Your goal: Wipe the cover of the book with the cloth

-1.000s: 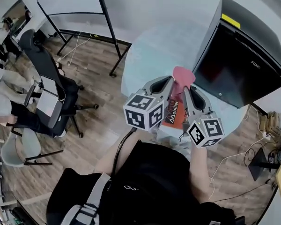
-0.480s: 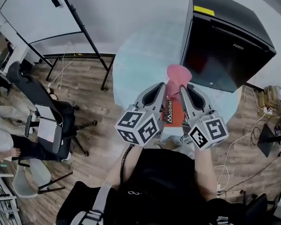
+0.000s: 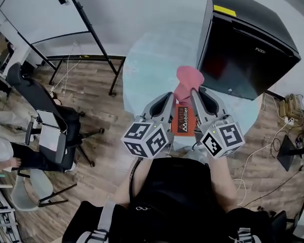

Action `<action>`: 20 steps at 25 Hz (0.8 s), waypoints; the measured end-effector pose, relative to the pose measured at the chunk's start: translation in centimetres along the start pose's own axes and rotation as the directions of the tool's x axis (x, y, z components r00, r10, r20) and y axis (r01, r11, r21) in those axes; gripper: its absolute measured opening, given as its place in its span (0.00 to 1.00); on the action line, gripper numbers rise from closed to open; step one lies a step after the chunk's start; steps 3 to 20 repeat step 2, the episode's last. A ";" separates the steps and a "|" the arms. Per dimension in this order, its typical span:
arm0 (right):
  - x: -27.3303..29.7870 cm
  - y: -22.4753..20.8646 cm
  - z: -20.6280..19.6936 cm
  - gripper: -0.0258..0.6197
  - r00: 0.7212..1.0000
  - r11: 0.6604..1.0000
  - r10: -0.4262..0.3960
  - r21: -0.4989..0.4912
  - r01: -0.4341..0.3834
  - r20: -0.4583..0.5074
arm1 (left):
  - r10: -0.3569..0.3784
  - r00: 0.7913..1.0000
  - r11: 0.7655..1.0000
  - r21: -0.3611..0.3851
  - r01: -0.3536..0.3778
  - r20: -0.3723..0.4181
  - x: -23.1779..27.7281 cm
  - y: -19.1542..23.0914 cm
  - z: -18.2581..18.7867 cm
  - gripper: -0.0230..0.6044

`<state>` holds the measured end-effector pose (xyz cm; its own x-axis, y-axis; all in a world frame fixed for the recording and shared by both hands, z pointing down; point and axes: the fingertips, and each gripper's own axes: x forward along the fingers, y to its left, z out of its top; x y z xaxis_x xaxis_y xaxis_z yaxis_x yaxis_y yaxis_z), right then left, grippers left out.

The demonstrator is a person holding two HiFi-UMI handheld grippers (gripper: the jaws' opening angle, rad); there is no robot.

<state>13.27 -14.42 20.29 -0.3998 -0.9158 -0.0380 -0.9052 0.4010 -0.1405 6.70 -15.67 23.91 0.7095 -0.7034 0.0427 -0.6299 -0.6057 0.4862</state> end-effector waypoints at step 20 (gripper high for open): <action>0.7 0.5 -0.4 0.10 1.000 1.000 0.012 0.002 -0.012 -0.012 | 0.015 1.000 1.000 -0.001 -0.015 0.001 -0.4 1.1 0.5 0.06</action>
